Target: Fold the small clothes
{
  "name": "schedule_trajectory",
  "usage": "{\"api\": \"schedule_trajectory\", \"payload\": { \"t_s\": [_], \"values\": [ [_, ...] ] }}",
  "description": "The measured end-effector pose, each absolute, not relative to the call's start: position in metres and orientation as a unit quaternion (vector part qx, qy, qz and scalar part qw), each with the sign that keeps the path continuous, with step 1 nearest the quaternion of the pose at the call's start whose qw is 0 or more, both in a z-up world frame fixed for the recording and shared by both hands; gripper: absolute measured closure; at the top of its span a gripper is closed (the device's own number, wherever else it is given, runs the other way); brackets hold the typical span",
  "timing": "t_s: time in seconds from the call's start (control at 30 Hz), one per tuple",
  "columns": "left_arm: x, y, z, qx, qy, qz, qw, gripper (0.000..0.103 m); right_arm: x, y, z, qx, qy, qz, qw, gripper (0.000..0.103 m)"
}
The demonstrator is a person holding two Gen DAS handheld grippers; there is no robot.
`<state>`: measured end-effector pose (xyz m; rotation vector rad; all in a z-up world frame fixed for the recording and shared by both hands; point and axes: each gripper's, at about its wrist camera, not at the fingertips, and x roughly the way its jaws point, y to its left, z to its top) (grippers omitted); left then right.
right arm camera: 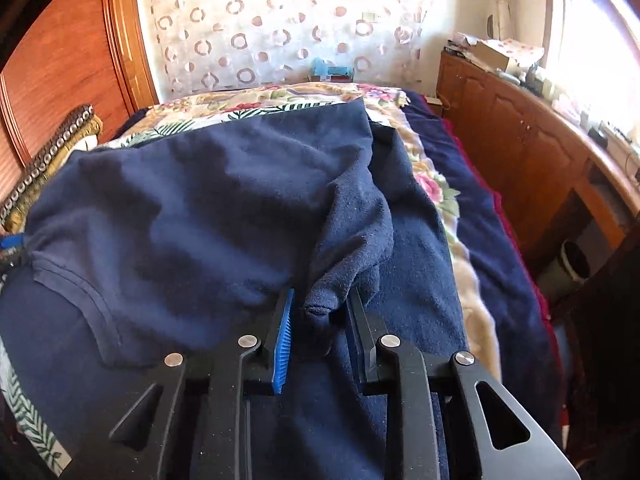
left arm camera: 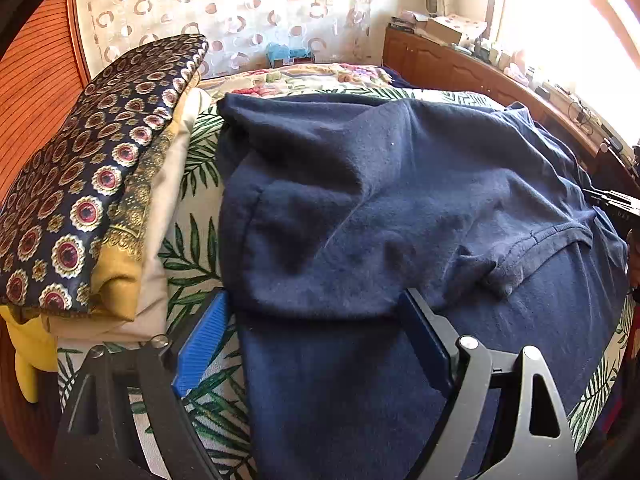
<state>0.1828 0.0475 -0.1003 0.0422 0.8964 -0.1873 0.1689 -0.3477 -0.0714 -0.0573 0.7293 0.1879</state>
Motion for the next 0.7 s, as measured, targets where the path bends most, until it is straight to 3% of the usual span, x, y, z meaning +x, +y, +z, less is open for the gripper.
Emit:
{"api": "schedule_trajectory", "payload": {
  "t_s": [0.17, 0.3, 0.4, 0.67, 0.7],
  "values": [
    [0.173, 0.076, -0.096, -0.047, 0.424, -0.097, 0.899, 0.036, 0.168, -0.349, -0.073, -0.021, 0.356, 0.096, 0.930, 0.078],
    [0.167, 0.093, -0.090, -0.076, 0.412, -0.091, 0.904, 0.060, 0.168, -0.349, -0.074, -0.024, 0.355, 0.095, 0.930, 0.078],
    [0.168, 0.095, -0.087, -0.078, 0.407, -0.094, 0.905, 0.071, 0.167, -0.350, -0.073, -0.024, 0.355, 0.095, 0.930, 0.078],
    [0.187, 0.086, -0.094, -0.063, 0.419, -0.085, 0.902, 0.072, 0.167, -0.350, -0.073, -0.024, 0.356, 0.095, 0.929, 0.078],
    [0.188, 0.084, -0.093, -0.062, 0.417, -0.092, 0.902, 0.083, 0.167, -0.350, -0.074, -0.024, 0.356, 0.096, 0.929, 0.078]
  ]
}}
